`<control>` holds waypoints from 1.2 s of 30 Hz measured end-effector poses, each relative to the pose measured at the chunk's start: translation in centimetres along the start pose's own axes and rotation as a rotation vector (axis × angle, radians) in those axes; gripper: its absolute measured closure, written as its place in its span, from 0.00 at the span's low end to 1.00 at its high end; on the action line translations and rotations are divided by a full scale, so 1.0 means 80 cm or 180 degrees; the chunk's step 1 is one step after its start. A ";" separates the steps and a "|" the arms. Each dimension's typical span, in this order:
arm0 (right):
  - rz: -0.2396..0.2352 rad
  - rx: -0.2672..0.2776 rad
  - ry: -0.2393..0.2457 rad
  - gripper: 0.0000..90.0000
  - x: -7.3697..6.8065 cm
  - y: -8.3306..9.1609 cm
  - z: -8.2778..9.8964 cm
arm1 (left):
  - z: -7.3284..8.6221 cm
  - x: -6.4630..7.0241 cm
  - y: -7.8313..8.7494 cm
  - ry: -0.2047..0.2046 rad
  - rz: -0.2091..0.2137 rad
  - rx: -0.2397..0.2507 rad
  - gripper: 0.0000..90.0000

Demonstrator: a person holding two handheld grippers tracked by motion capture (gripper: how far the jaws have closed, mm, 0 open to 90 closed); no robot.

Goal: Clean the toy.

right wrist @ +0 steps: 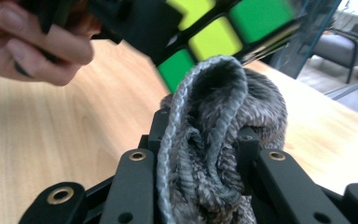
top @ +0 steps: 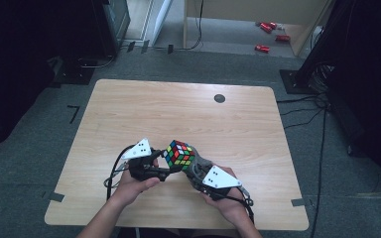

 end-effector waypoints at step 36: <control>-0.0168 -0.0036 -0.0189 0.74 -0.022 -0.010 0.001 | 0.001 -0.003 0.001 0.0028 -0.0276 0.0143 0.39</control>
Point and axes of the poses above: each handheld gripper's, and its own axes: y roughly backward along the jaws, z roughly out of its underside, x roughly to its right, the point moved 4 cm from there along -y, roughly forward along the jaws, and after that the axes turned 5 degrees about z, right-handed, at the moved point
